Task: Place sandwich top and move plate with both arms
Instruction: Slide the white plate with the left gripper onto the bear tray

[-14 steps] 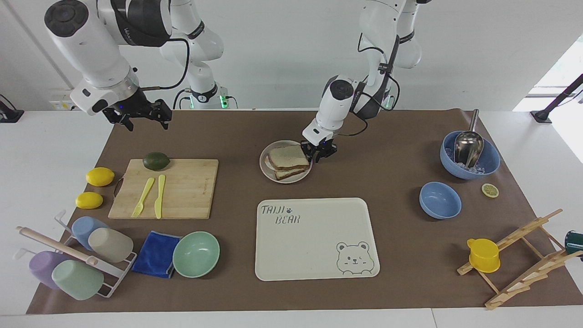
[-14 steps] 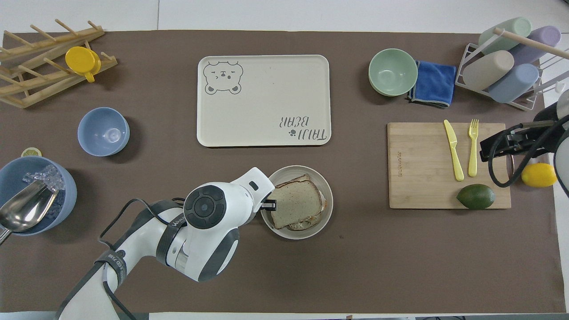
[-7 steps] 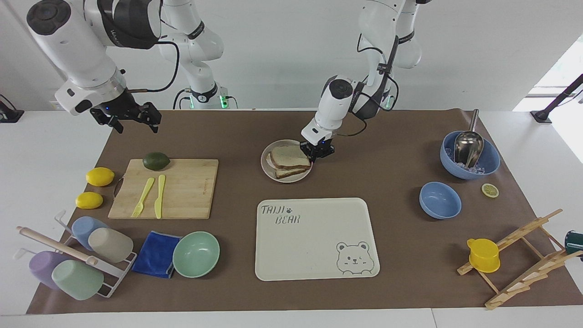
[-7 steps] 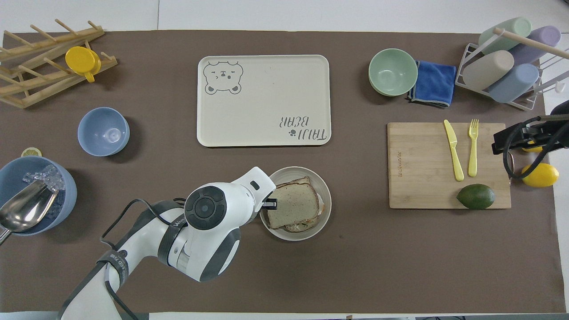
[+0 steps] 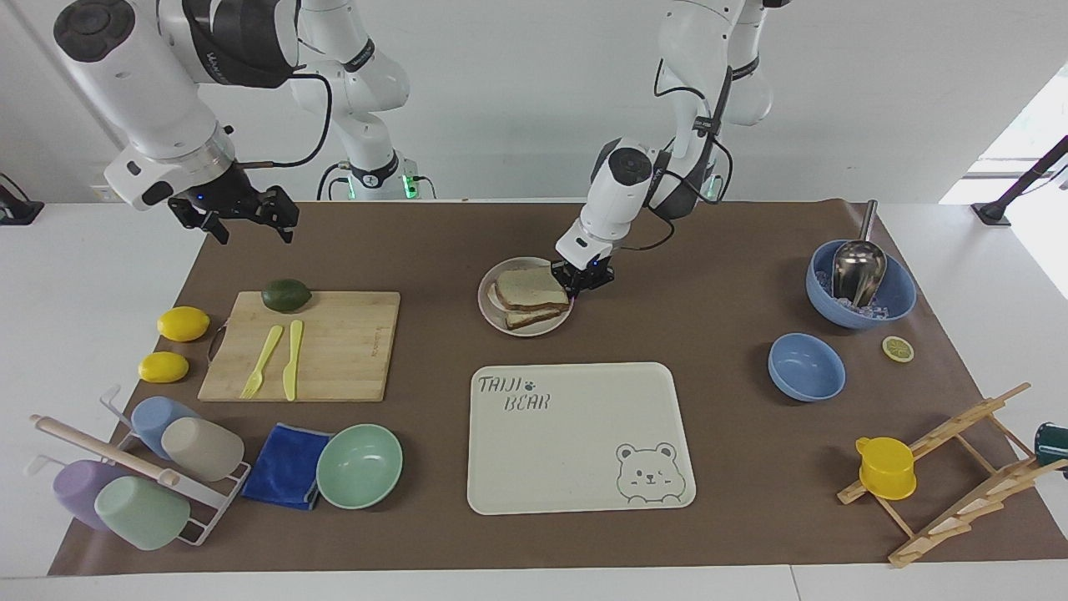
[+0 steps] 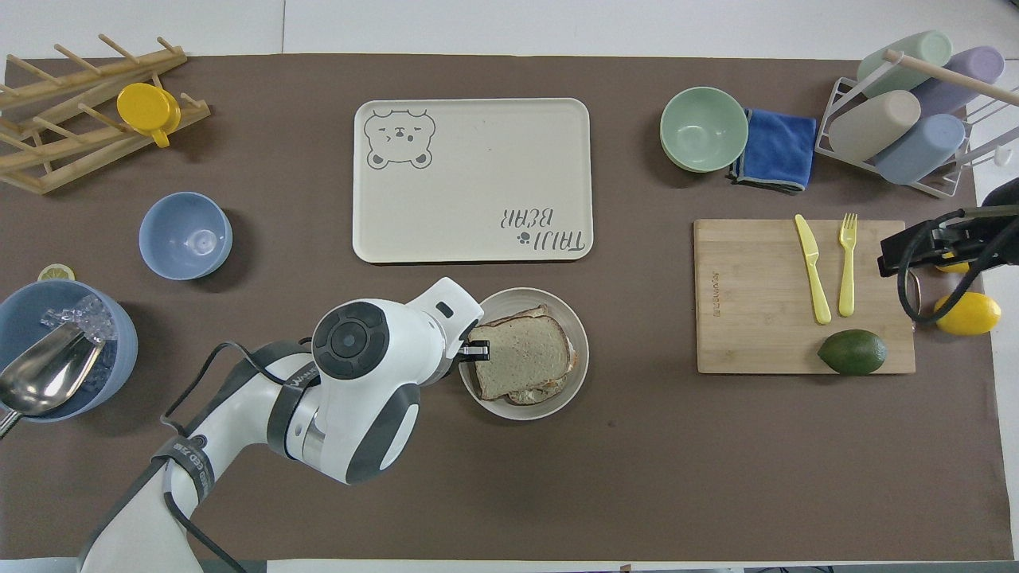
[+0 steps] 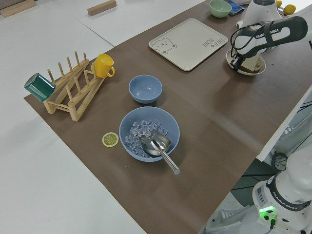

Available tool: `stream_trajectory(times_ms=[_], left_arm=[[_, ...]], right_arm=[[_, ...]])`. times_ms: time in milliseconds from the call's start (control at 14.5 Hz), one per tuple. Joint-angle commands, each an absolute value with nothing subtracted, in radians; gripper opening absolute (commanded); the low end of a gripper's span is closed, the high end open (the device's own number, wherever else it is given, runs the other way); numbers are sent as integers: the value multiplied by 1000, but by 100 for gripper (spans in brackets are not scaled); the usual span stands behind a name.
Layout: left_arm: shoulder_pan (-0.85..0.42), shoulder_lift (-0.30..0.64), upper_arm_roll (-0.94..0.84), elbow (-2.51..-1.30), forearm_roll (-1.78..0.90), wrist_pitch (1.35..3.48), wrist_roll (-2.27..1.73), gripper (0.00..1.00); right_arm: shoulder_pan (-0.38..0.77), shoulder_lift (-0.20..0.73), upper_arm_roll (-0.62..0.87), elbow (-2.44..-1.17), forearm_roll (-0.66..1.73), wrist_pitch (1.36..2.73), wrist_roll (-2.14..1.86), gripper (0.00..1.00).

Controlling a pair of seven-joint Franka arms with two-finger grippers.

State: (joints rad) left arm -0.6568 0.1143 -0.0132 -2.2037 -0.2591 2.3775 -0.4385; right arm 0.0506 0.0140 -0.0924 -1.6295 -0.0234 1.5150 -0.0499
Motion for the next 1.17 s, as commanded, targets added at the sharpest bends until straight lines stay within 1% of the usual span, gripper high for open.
stream_trajectory(times_ms=[0, 207, 552, 690, 897, 966, 1103], left_arm=[[-574, 126, -9, -2058, -270, 2200, -425, 0], [-522, 155, -8, -1926, -301, 2109, -420, 0], [-399, 282, -8, -1688, -301, 2007, -419, 0], [-384, 354, -6, -1616, -293, 2008, -417, 0], [-362, 483, -6, -1466, -302, 2003, -420, 0], [-359, 515, -6, -1430, -302, 2002, -420, 0], [-351, 549, -6, -1417, -301, 2017, -417, 0]], right_arm=[[49, -2, -91, -1638, -3, 1522, -34, 100], [46, -14, -91, -1638, -3, 1517, -35, 100], [49, -20, -91, -1638, -3, 1517, -35, 100], [52, -20, -87, -1638, -3, 1516, -35, 100], [43, -20, -87, -1638, -3, 1517, -35, 100], [43, -20, -87, -1638, -2, 1517, -35, 100], [43, -20, -87, -1638, -2, 1517, -35, 100]])
